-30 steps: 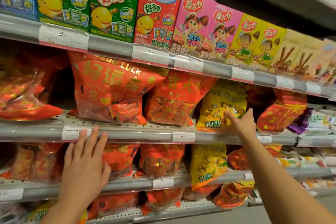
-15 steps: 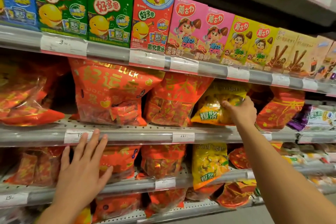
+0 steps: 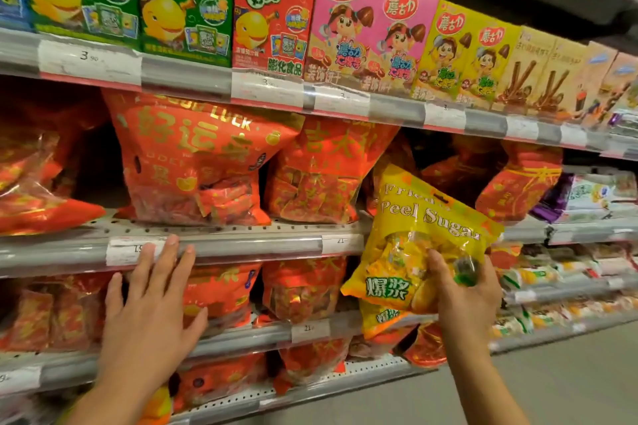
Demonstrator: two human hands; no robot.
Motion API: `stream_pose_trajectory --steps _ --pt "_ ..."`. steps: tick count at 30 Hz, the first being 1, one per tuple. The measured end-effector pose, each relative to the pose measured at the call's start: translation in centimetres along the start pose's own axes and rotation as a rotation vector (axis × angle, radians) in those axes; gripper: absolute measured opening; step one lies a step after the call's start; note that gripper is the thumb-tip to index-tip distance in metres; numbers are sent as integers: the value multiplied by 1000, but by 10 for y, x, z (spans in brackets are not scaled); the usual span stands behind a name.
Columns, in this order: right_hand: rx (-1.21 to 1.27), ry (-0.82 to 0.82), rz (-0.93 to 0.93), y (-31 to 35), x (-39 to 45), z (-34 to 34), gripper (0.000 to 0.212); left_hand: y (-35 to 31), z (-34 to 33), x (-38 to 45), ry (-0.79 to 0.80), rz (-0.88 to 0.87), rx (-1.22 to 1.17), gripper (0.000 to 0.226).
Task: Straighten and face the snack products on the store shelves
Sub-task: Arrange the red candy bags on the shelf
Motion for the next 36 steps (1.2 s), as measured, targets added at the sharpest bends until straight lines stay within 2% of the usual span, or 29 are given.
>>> stream_pose_trajectory --steps 2,5,7,10,13,16,18,19,20,22,23,26,28,30,31,34,36 --pt "-19 -29 27 -2 -28 3 26 -1 0 0 -9 -13 6 98" --pt "-52 15 175 10 -56 -4 41 2 2 1 25 -25 5 106" --pt "-63 106 305 30 -70 -15 36 3 6 1 46 -28 -23 99" --pt "-154 209 520 60 -94 -30 43 1 20 -2 75 -7 -154 74" --pt "-187 301 681 83 -122 -56 46 -6 38 -17 159 24 -541 60" --pt "-152 390 708 94 -148 -91 45 -30 39 -42 371 -1 -1115 52" --pt "-114 459 734 104 -167 -121 44 -34 32 -59 483 74 -1379 35" --pt "-107 505 754 110 -176 -137 44 -32 28 -66 507 117 -1494 37" --pt "-112 550 781 114 -185 -153 43 -27 21 -72 506 173 -1595 52" --pt "-165 668 798 113 -200 -189 46 -7 1 -82 419 308 -1739 89" --pt "-205 732 786 111 -208 -210 48 5 -11 -88 366 390 -1790 95" --pt "-211 940 832 114 -245 -265 51 53 -43 -109 123 661 -1869 84" --pt "-82 1146 857 125 -272 -289 42 82 -59 -129 -21 852 -1882 90" --pt "70 1273 718 137 -276 -311 33 114 -63 -145 -157 996 -1880 76" --pt "130 1262 628 144 -268 -323 30 128 -61 -149 -221 1021 -1884 71" --pt "174 1050 403 161 -231 -367 22 165 -59 -157 -321 1055 -1826 82" --pt "155 959 197 159 -212 -407 33 184 -60 -165 -365 1099 -1798 86"
Point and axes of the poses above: each hand's wrist, its own x-axis towards the middle knuckle, its own z-axis out of the back of the hand, y = z × x, the point moved 10 cm from there along x, towards the middle knuckle, and after that the axes turned 13 degrees about x, right-handed, at the moved point
